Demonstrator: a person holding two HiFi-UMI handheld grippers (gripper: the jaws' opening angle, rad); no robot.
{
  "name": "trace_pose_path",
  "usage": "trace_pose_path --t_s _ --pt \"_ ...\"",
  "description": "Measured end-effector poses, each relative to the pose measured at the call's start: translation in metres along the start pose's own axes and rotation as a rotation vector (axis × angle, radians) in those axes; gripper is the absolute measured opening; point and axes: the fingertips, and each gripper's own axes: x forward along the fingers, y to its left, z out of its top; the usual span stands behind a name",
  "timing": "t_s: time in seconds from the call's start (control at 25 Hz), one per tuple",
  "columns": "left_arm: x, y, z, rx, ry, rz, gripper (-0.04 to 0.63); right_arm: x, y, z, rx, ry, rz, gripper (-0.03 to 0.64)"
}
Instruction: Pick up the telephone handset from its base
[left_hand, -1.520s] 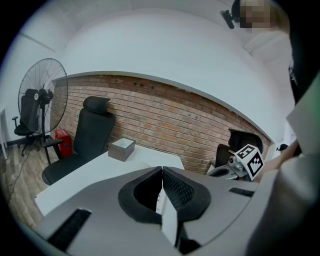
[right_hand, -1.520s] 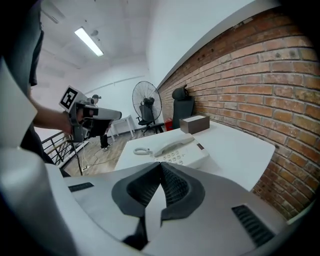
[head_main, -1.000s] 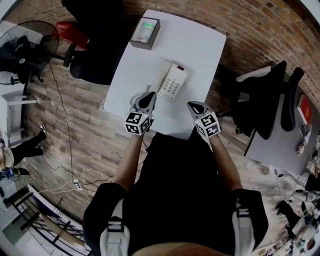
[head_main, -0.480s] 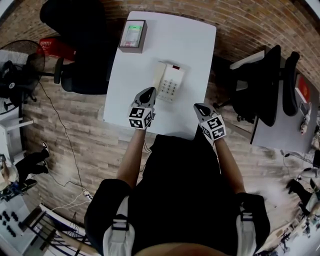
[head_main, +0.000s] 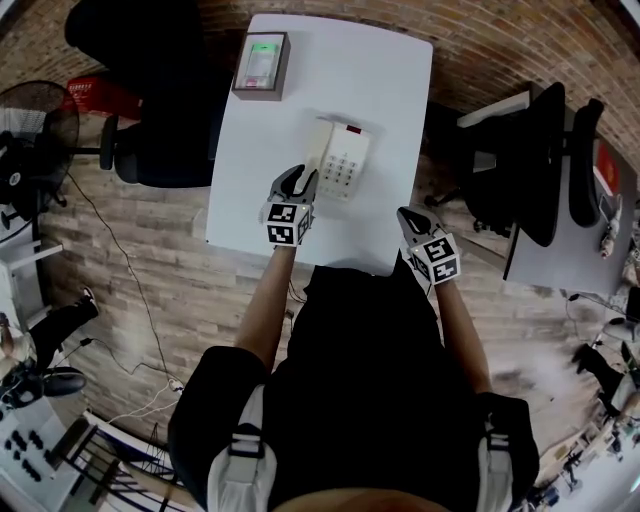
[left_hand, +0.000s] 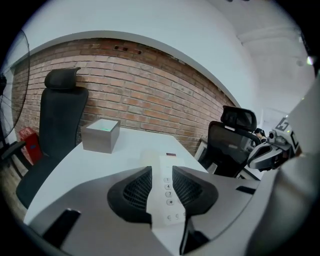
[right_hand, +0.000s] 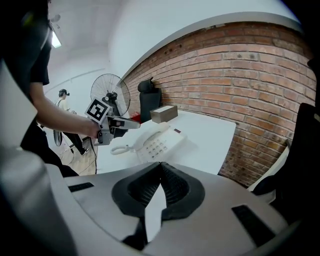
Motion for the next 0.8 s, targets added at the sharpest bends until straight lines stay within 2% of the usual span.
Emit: trace_pose_path --t_s 0.16,0.28,0.48,0.8 --pt "0.014 0.005 -0.013 0.045 0.050 0.017 0.164 -0.002 0.004 -0.007 0.019 0.020 0.002 -0.002" --pt "0.021 0.011 -0.017 0.031 0.056 0.035 0.196 -0.004 0.004 -0.013 0.030 0.027 -0.004 -0.002" --pt "0.031 0.016 -0.019 0.010 0.063 0.049 0.285 -0.008 0.006 -0.014 0.054 0.036 -0.004 -0.002" --pt "0.051 0.020 -0.026 0.010 0.088 0.049 0.324 -0.006 0.002 -0.019 0.055 0.039 -0.004 -0.002"
